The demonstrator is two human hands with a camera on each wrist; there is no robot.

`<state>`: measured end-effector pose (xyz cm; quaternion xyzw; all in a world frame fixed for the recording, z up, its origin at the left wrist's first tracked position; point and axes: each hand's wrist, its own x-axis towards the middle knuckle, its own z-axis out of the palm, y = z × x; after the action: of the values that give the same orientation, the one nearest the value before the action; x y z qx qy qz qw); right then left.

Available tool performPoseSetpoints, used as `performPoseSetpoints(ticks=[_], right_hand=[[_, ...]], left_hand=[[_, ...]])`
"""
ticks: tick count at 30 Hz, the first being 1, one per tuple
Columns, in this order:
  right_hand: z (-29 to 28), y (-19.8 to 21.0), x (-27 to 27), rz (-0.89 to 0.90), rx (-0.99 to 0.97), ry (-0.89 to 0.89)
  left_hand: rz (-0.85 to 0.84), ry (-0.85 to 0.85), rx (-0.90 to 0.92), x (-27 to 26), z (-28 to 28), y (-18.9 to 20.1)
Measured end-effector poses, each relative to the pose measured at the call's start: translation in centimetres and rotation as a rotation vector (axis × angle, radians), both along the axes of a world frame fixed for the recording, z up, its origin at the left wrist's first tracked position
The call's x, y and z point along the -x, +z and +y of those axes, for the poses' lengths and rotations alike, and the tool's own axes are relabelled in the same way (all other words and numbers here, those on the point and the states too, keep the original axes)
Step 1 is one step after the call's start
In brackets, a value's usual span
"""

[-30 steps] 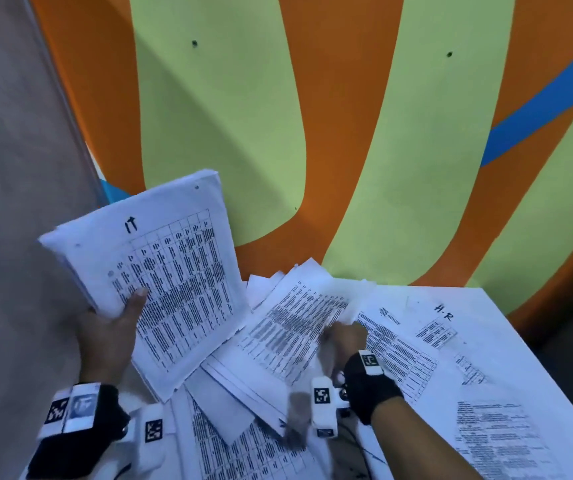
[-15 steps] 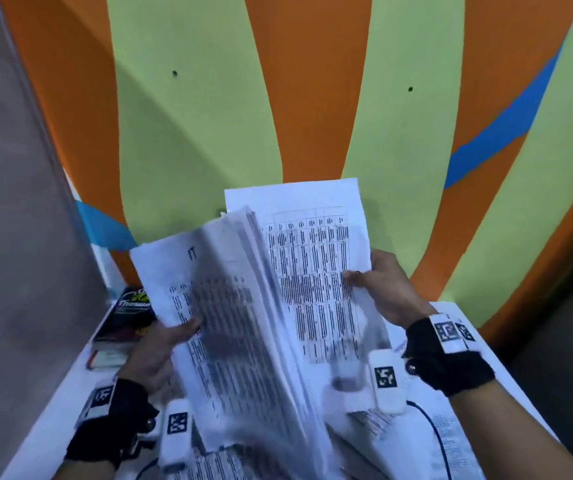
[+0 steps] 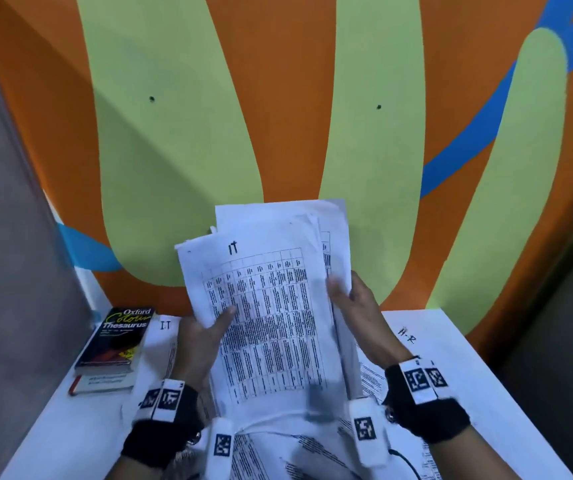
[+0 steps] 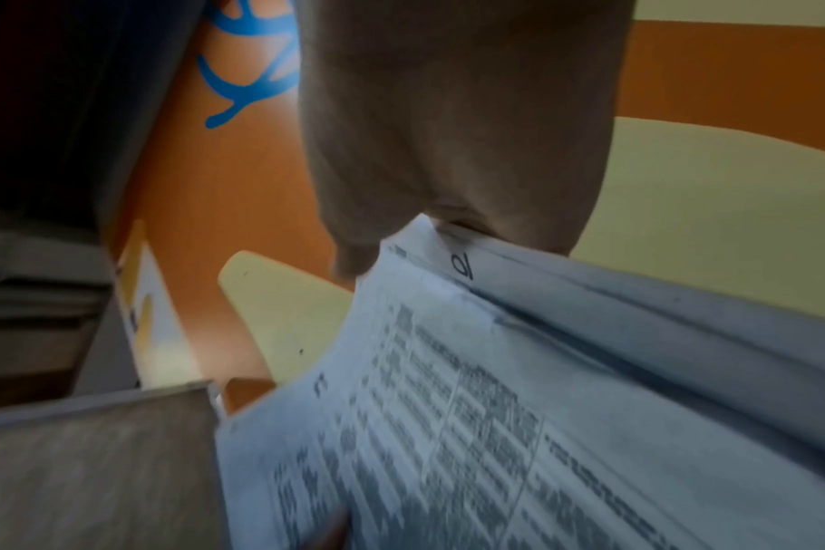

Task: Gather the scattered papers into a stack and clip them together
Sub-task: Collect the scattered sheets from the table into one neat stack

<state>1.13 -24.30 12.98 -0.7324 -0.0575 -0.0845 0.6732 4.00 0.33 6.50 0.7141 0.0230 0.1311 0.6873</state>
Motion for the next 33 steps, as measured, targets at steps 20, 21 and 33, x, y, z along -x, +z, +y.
performPoseSetpoints(ticks=[20,21,33], right_hand=[[-0.9,-2.8,-0.3,-0.189,0.081,-0.227],[-0.7,-1.9,-0.3,-0.239,0.127,-0.263],[-2.2,-4.7,-0.1,-0.203,0.206,-0.277]], left_hand=[[-0.151,-0.043,-0.014,1.1,-4.5,3.4],[-0.177,-0.022,-0.016,1.1,-4.7,4.2],[-0.121,-0.054,-0.028,1.9,-6.6,3.9]])
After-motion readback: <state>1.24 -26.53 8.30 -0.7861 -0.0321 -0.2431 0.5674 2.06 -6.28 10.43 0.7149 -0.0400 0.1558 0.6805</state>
